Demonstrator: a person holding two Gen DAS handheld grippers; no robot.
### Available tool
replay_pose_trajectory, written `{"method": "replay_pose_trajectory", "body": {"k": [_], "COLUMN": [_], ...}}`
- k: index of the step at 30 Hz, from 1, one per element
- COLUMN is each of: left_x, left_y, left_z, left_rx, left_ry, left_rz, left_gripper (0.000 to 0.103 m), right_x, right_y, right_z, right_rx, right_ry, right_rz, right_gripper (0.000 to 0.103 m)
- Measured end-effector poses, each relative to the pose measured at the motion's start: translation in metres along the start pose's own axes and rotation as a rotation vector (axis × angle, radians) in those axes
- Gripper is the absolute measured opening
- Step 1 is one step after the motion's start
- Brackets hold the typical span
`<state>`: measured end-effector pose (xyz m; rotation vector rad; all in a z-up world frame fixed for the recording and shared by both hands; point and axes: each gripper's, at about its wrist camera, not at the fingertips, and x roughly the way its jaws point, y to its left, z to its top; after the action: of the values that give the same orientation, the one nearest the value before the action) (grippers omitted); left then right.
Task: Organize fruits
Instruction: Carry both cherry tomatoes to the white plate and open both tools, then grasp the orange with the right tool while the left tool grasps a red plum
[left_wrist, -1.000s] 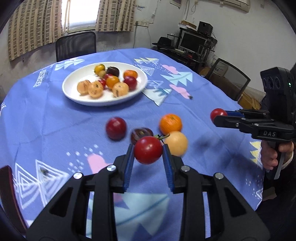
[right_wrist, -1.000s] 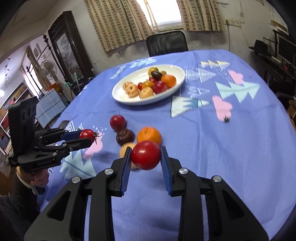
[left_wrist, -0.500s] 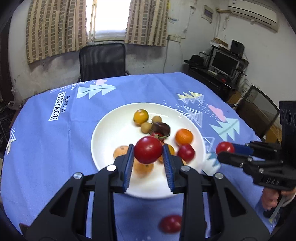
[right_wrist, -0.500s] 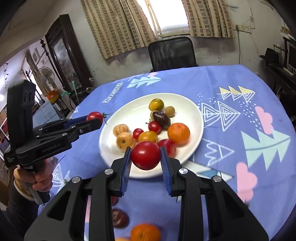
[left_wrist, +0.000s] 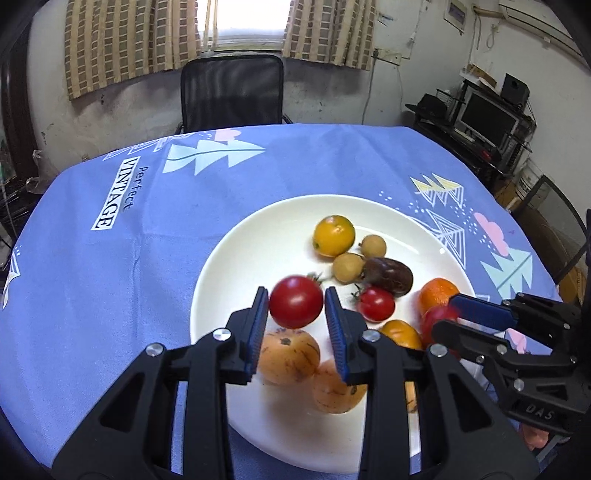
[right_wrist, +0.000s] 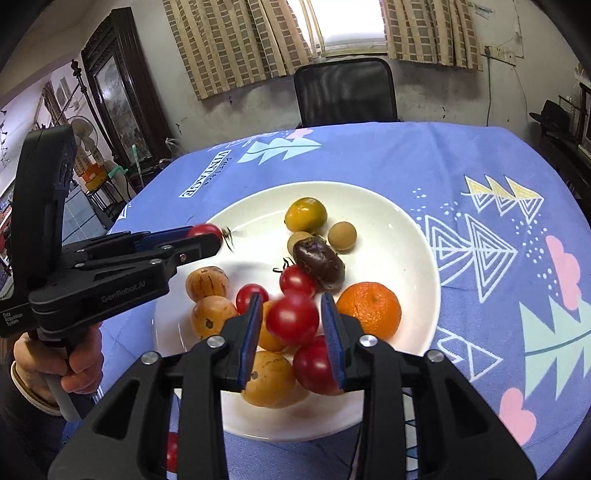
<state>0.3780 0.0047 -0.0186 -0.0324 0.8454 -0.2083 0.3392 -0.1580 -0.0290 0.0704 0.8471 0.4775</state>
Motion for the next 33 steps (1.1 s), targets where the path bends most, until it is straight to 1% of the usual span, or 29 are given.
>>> {"method": "replay_pose_trajectory", "body": {"k": [1,2,3,4,6,9,10,15,16,17,19,20,21,24,27,29,30,33], "left_x": [-0.003,-0.006,-0.012,-0.017,-0.030,-0.051,-0.057,-0.093,-0.100,-0.106,-0.118,-0.123,-0.127,-0.139,-0.141,-0.137,-0.134,-0.129], "left_y": [0.001,0.002,0.003,0.004,0.005,0.003,0.002,-0.013,-0.016,-0.019,-0.026,-0.029,-0.031,-0.034,-0.036,-0.037,-0.038,-0.037], "left_z": [0.000,0.001,0.001,0.001,0.001,-0.004,-0.006,-0.030,-0.036,-0.043,-0.062,-0.072,-0.079,-0.108,-0.135,-0.147,-0.153,-0.160], "left_rx": [-0.010,-0.016,-0.018,-0.017,-0.018,-0.039,-0.041,-0.022,-0.020,-0.020,-0.010,-0.002,0.001,-0.013,-0.016,-0.003,0.005,0.003], "left_ry": [-0.011,-0.021,-0.037,-0.047,-0.064,-0.084,-0.086,-0.113,-0.116,-0.120,-0.135,-0.133,-0.133,-0.151,-0.171,-0.167,-0.158,-0.132], "left_rz": [0.005,0.014,0.031,0.043,0.053,0.048,0.044,0.025,0.024,0.025,0.031,0.039,0.044,0.034,0.048,0.056,0.049,0.020], "left_gripper": [0.045,0.057,0.063,0.065,0.071,0.080,0.081,0.088,0.090,0.097,0.099,0.099,0.099,0.101,0.101,0.101,0.101,0.101], "right_x": [-0.002,-0.006,-0.009,-0.014,-0.026,-0.040,-0.048,-0.078,-0.083,-0.089,-0.097,-0.100,-0.102,-0.104,-0.102,-0.100,-0.098,-0.092], "right_y": [0.001,0.001,0.002,0.002,0.004,0.009,0.012,0.021,0.023,0.025,0.025,0.023,0.022,0.019,0.020,0.020,0.019,0.016], "right_z": [0.002,0.003,0.003,0.003,0.002,-0.003,-0.007,-0.025,-0.029,-0.035,-0.048,-0.056,-0.064,-0.087,-0.107,-0.120,-0.125,-0.138], "right_rx": [0.003,0.006,0.007,0.006,0.010,-0.006,-0.017,-0.057,-0.065,-0.074,-0.086,-0.088,-0.086,-0.110,-0.151,-0.181,-0.187,-0.163], "right_ry": [-0.005,-0.010,-0.012,-0.016,-0.029,-0.041,-0.046,-0.065,-0.072,-0.081,-0.092,-0.095,-0.099,-0.069,-0.049,-0.026,-0.013,0.043], "right_rz": [-0.003,0.004,0.006,0.002,-0.003,-0.002,-0.001,0.001,-0.003,-0.010,-0.017,-0.025,-0.034,-0.032,-0.061,-0.082,-0.081,-0.046], "right_gripper": [0.037,0.037,0.038,0.038,0.042,0.042,0.042,0.044,0.044,0.045,0.050,0.061,0.064,0.064,0.064,0.064,0.064,0.064]}}
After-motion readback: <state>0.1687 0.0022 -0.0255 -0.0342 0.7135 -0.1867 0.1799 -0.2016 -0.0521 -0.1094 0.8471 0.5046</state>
